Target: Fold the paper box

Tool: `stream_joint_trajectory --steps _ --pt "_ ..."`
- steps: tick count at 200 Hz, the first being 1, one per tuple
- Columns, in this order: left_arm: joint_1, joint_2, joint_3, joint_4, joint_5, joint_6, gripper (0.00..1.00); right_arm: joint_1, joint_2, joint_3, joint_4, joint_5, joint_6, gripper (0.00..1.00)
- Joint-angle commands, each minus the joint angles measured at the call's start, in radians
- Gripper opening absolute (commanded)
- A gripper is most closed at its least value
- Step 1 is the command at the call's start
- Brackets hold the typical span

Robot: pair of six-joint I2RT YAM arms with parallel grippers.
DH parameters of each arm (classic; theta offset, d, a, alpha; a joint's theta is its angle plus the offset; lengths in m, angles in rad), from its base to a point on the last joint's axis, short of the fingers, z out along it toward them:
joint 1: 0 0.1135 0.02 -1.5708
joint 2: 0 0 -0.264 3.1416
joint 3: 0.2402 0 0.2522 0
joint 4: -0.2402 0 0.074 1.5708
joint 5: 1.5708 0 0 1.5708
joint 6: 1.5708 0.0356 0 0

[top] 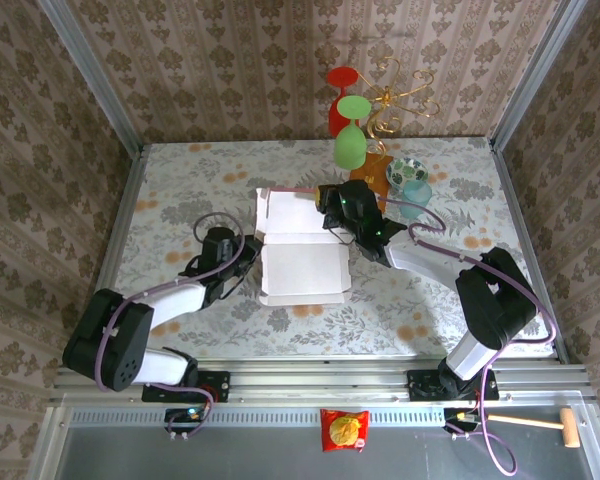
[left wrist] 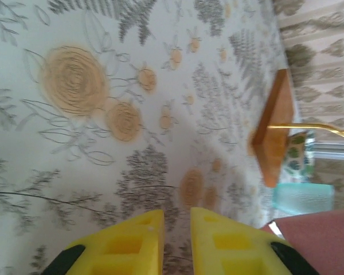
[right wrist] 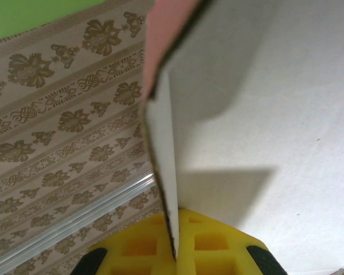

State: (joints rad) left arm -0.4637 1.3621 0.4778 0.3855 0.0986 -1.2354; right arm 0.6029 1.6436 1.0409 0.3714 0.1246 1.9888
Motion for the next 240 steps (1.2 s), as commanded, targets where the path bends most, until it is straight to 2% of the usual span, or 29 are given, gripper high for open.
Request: stream_joint_trajectory --steps 1,22,40,74,104,123,140,181,214,240 --pt "0.001 -0.003 0.011 -0.122 -0.007 0.114 0.27 0.008 0.034 -0.011 0.061 -0.004 -0.07 0.0" --pt "0.046 -0.095 -0.004 -0.217 -0.001 0.139 0.4 -0.003 0.062 -0.033 0.186 -0.014 -0.17 0.0" --pt "0.066 -0.211 -0.009 -0.346 0.01 0.166 0.44 -0.012 0.088 -0.046 0.255 -0.045 -0.211 0.0" --pt "0.118 -0.449 -0.035 -0.549 0.025 0.181 0.43 -0.017 0.128 -0.073 0.36 -0.086 -0.244 0.0" --pt "0.237 -0.552 -0.034 -0.622 0.105 0.242 0.38 -0.023 0.155 -0.065 0.375 -0.139 -0.285 0.0" --pt "0.331 -0.507 -0.015 -0.581 0.224 0.324 0.28 -0.028 0.162 -0.072 0.346 -0.166 -0.303 0.0" --pt "0.376 -0.416 0.031 -0.558 0.316 0.429 0.25 -0.034 0.179 -0.083 0.356 -0.184 -0.313 0.0" --pt "0.364 -0.24 0.128 -0.542 0.409 0.817 0.27 -0.049 0.193 -0.073 0.325 -0.23 -0.34 0.0" --pt "0.354 -0.173 0.121 -0.434 0.453 0.987 0.3 -0.065 0.189 -0.041 0.23 -0.301 -0.384 0.0" --pt "0.311 -0.086 0.163 -0.414 0.454 1.087 0.32 -0.073 0.185 -0.054 0.238 -0.316 -0.397 0.0"
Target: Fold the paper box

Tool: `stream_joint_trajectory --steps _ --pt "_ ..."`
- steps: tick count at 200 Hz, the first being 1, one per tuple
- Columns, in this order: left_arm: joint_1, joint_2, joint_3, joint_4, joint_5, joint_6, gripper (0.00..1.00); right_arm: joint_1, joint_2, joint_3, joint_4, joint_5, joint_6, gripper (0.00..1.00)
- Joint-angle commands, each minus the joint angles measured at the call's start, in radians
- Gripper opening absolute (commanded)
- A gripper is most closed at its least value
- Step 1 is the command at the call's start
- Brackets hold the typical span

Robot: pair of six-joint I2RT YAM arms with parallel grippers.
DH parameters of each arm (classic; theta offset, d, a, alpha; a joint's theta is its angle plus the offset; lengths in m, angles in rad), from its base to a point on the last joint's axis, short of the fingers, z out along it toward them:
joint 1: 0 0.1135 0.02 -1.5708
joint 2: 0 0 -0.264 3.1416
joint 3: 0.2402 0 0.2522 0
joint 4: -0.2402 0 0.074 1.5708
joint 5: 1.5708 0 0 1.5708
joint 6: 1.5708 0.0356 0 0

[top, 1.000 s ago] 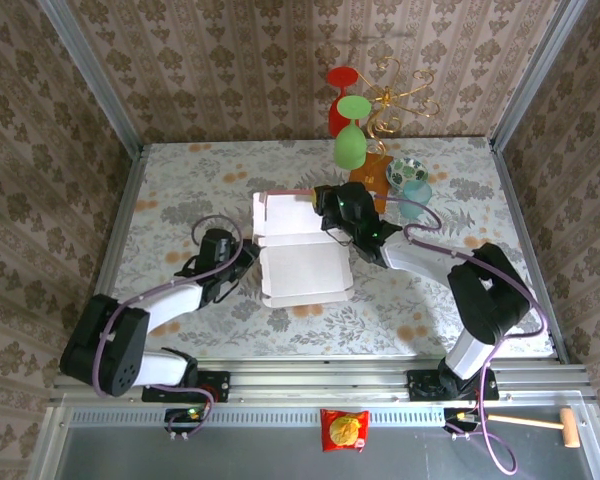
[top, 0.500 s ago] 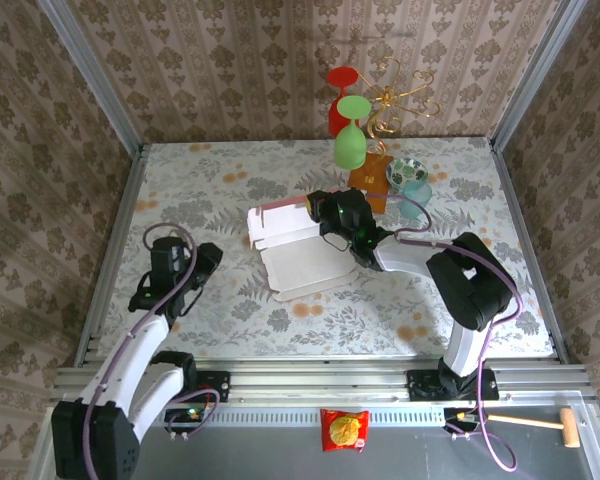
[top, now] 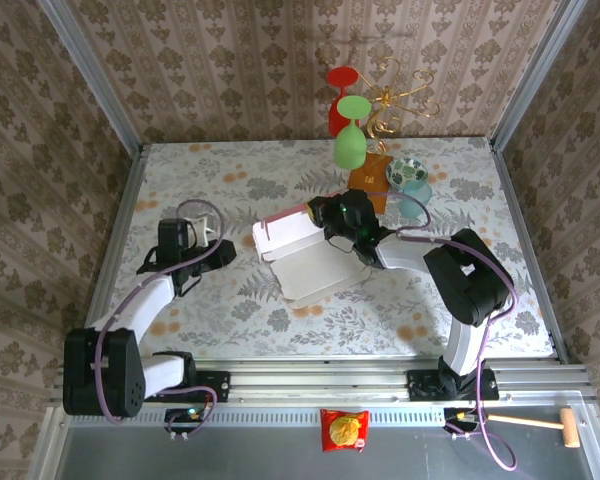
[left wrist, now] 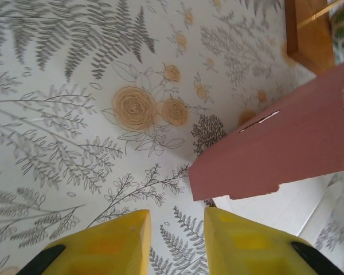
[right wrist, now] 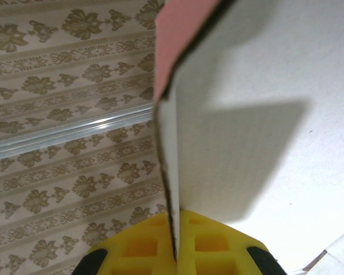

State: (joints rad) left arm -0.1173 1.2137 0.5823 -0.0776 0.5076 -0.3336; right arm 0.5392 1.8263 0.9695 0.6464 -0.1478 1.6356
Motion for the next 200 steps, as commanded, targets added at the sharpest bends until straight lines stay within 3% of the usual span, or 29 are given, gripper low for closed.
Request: stream_joint_trajectory --steps 1,70,127,200 --pt "-0.039 0.066 0.06 0.049 0.045 0.188 0.32 -0.01 0.002 0.015 -0.036 -0.044 -0.044 0.0" --pt "-0.177 0.186 0.091 0.161 0.039 0.3 0.36 -0.026 0.014 -0.024 0.046 -0.098 -0.047 0.0" --pt "-0.198 0.216 0.09 0.221 0.088 0.324 0.35 -0.048 0.02 -0.035 0.079 -0.148 -0.04 0.0" --pt "-0.263 0.26 0.122 0.244 0.071 0.33 0.34 -0.053 0.045 -0.034 0.122 -0.19 -0.033 0.0"
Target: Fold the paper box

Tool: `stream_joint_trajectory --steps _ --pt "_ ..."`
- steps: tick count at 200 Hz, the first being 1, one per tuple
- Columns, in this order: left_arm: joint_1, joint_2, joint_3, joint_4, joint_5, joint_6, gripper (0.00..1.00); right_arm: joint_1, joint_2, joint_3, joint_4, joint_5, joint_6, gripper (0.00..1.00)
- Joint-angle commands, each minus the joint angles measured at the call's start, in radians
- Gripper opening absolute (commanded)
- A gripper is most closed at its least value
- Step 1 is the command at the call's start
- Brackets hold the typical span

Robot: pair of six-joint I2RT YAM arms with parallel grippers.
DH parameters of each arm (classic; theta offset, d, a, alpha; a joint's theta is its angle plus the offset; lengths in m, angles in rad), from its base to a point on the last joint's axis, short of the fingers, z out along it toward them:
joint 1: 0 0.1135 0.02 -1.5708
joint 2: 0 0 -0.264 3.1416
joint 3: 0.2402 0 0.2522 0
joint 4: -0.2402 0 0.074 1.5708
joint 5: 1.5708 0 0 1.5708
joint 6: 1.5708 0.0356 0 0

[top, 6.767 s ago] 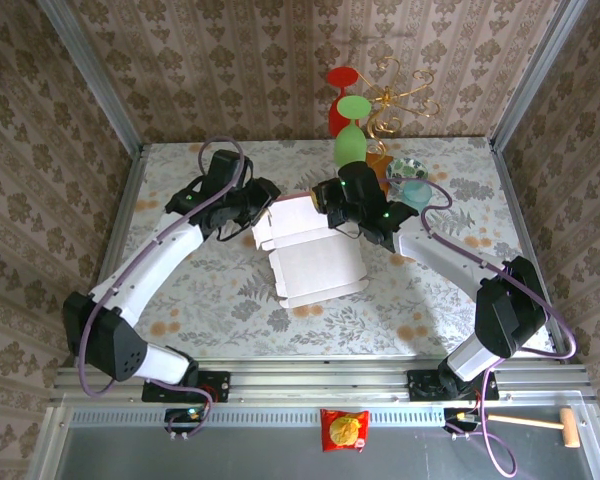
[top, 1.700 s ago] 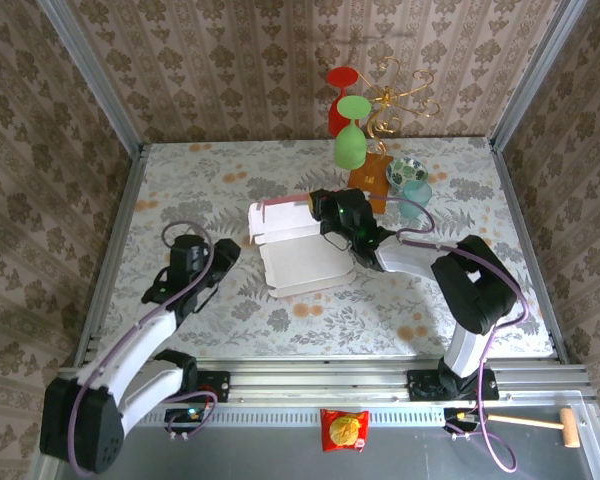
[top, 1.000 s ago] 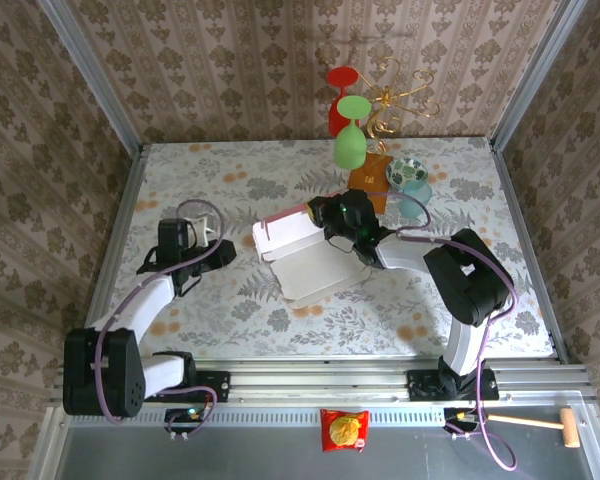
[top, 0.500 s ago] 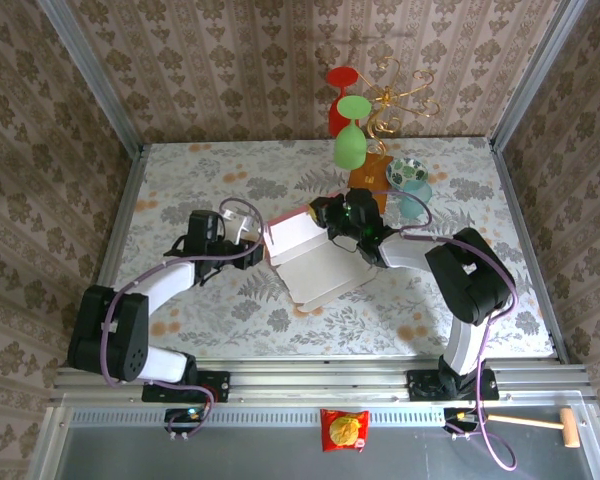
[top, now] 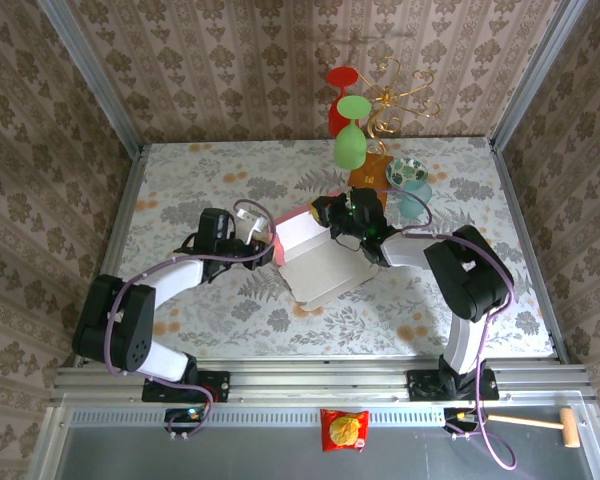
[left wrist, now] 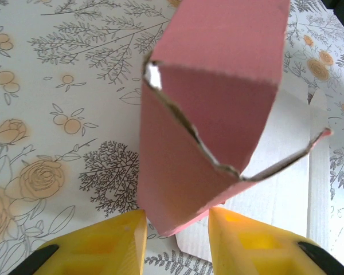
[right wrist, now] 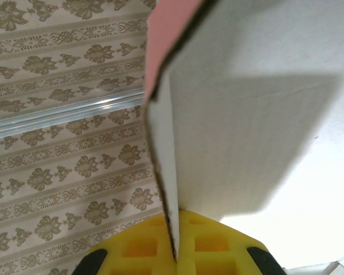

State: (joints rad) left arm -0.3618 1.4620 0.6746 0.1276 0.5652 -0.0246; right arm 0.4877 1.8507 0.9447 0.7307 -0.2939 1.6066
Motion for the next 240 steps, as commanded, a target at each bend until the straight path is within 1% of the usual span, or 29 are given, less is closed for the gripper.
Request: stream_joint_trajectory --steps 1,23,40,94,101,103,107,143,161,176,193,207,240 --pt "-0.019 0.011 0.031 0.039 0.013 0.022 0.34 -0.001 0.02 -0.01 0.039 -0.044 -0.003 0.0" --pt "-0.044 0.023 0.036 0.045 -0.011 0.02 0.33 -0.003 0.022 -0.007 0.041 -0.047 -0.001 0.0" --pt "-0.057 0.023 0.027 0.059 -0.056 0.013 0.33 -0.003 0.025 -0.007 0.045 -0.047 0.002 0.0" --pt "-0.088 0.004 -0.014 0.141 -0.172 -0.062 0.39 -0.003 0.022 -0.02 0.082 -0.045 0.003 0.0" --pt "-0.088 0.006 -0.016 0.149 -0.187 -0.068 0.39 -0.003 0.022 -0.023 0.085 -0.045 0.003 0.0" --pt "-0.111 0.006 -0.018 0.151 -0.191 -0.07 0.39 -0.003 0.022 -0.024 0.088 -0.044 0.003 0.0" --pt "-0.122 0.006 -0.018 0.156 -0.202 -0.072 0.39 -0.003 0.022 -0.025 0.091 -0.044 0.004 0.0" --pt "-0.15 0.006 -0.034 0.19 -0.297 -0.108 0.35 -0.003 0.027 -0.035 0.098 -0.042 0.015 0.0" --pt "-0.168 0.0 -0.043 0.209 -0.348 -0.121 0.39 -0.003 0.025 -0.044 0.101 -0.038 0.018 0.0" --pt "-0.179 -0.004 -0.049 0.229 -0.374 -0.136 0.4 -0.003 0.028 -0.048 0.107 -0.034 0.022 0.0" --pt "-0.186 -0.001 -0.051 0.239 -0.403 -0.151 0.39 -0.003 0.032 -0.05 0.117 -0.033 0.022 0.0" --pt "-0.19 0.001 -0.05 0.243 -0.428 -0.161 0.37 -0.003 0.036 -0.053 0.123 -0.033 0.025 0.0" --pt "-0.199 0.014 -0.05 0.267 -0.454 -0.182 0.35 -0.003 0.047 -0.06 0.139 -0.031 0.032 0.0"
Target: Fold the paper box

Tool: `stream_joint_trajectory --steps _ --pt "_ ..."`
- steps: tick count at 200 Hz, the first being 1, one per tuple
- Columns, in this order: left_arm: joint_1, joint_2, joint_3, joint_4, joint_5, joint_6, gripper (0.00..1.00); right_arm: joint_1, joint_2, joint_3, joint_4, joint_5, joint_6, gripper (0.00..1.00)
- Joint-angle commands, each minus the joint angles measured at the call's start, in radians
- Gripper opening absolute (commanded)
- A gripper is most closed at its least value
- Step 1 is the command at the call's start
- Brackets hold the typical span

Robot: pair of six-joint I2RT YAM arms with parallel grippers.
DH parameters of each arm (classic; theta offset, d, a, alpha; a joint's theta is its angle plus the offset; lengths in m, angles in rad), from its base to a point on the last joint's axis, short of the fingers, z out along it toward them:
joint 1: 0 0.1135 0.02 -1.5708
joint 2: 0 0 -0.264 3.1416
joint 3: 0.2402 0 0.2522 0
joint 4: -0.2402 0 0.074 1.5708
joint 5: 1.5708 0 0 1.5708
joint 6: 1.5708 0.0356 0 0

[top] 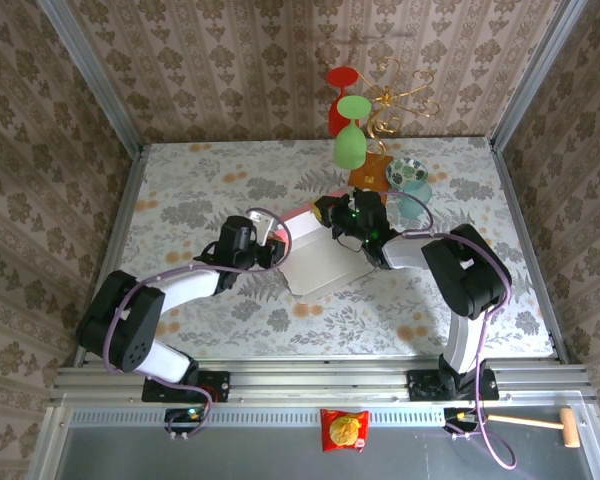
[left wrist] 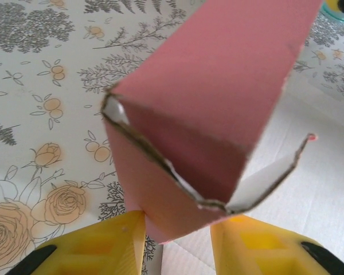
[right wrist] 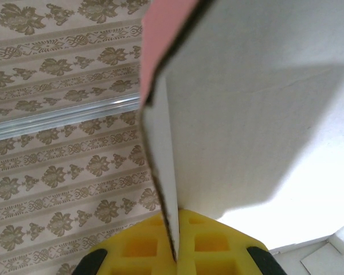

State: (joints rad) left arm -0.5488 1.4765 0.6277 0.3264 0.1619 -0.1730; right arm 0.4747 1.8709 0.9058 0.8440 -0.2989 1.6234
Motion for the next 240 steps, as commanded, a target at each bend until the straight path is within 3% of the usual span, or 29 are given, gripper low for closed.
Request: stream_joint_trajectory --steps 1,80,126,195,240 --pt "-0.013 0.0 -0.002 0.069 -0.051 -0.034 0.35 0.01 0.027 -0.021 0.026 -0.026 0.014 0.0" --pt "-0.035 0.044 0.02 0.1 -0.119 -0.068 0.24 0.013 0.039 -0.015 0.019 -0.019 0.028 0.0" --pt "-0.053 0.042 0.007 0.14 -0.162 -0.077 0.3 0.016 0.039 -0.01 0.016 -0.003 0.042 0.0" --pt "-0.07 0.076 0.037 0.114 -0.275 -0.083 0.17 0.022 0.048 -0.006 0.009 0.004 0.05 0.0" --pt "-0.095 0.113 0.095 0.026 -0.393 -0.121 0.0 0.031 0.052 -0.006 0.013 0.018 0.062 0.0"
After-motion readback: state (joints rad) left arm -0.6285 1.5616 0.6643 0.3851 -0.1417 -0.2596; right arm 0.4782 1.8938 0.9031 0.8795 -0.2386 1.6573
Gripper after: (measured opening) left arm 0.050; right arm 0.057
